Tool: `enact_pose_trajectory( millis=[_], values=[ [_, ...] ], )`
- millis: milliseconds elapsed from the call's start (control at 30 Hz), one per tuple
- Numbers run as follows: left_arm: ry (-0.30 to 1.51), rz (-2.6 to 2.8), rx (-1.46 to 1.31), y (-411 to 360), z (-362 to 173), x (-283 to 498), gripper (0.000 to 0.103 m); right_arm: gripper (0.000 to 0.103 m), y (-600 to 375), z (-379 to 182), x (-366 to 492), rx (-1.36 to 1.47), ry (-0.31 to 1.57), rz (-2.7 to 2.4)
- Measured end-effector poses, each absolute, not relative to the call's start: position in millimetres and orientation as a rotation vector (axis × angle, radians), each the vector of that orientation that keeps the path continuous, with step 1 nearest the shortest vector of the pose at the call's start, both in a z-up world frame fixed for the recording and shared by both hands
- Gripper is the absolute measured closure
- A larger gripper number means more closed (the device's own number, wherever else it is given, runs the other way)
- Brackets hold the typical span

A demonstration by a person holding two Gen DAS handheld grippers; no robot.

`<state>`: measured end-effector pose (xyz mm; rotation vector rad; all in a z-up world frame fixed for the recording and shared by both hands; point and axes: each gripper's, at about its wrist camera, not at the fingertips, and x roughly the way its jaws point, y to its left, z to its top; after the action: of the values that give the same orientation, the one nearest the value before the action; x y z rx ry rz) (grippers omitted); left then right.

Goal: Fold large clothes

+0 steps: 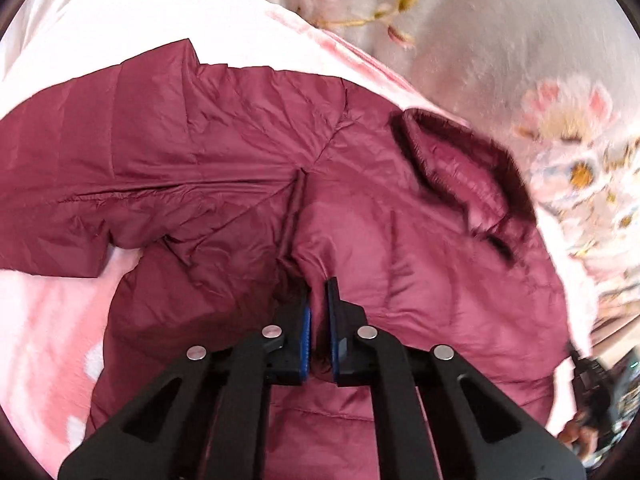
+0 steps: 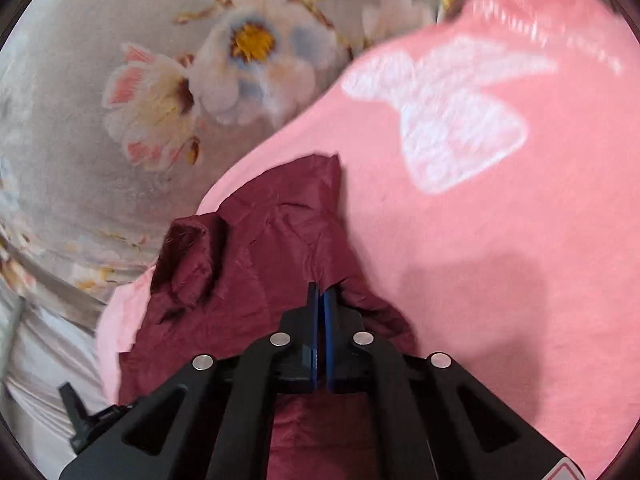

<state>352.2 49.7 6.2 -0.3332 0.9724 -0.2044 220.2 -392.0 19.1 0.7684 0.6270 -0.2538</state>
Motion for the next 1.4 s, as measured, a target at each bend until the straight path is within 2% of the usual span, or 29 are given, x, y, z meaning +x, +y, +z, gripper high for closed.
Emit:
enact_pose_trajectory(
  millis=[133,233,333,400,467,533,667,833,933,1267,1400],
  values=[
    [0.967,-0.181,-0.258,40,-10,347,0.097,0.103,-404,-14,228,0.753,0.759,-0.299],
    [0.961,-0.161,-0.216,36,-8,346,0.095,0.102,-402,-11,230,0.701,0.777,-0.307],
    [0.933,-0.111,-0.181,41,7,340,0.091,0.091,-391,12,220,0.617,0.764,-0.359],
    [0.857,-0.050,-0.110,42,28,330,0.078,0.091,-377,39,209,0.507,0.701,-0.401],
    [0.776,-0.019,-0.063,38,50,322,0.054,0.091,-359,61,210,0.408,0.661,-0.399],
    [0.730,-0.023,-0.031,24,70,325,0.048,0.091,-345,72,223,0.370,0.662,-0.357],
    [0.764,-0.076,0.015,-16,71,349,0.047,0.091,-317,72,293,0.205,0.734,-0.321],
    [0.843,-0.040,0.088,-44,35,377,0.047,0.091,-356,36,334,0.255,0.835,-0.385],
    [0.887,-0.024,0.089,-39,10,385,0.047,0.100,-372,20,335,0.271,0.845,-0.399],
    [0.870,0.000,0.091,-32,-15,383,0.033,0.101,-376,10,335,0.260,0.828,-0.389],
    [0.869,0.005,0.086,-31,-15,383,0.032,0.101,-373,8,333,0.269,0.824,-0.387]
  ],
)
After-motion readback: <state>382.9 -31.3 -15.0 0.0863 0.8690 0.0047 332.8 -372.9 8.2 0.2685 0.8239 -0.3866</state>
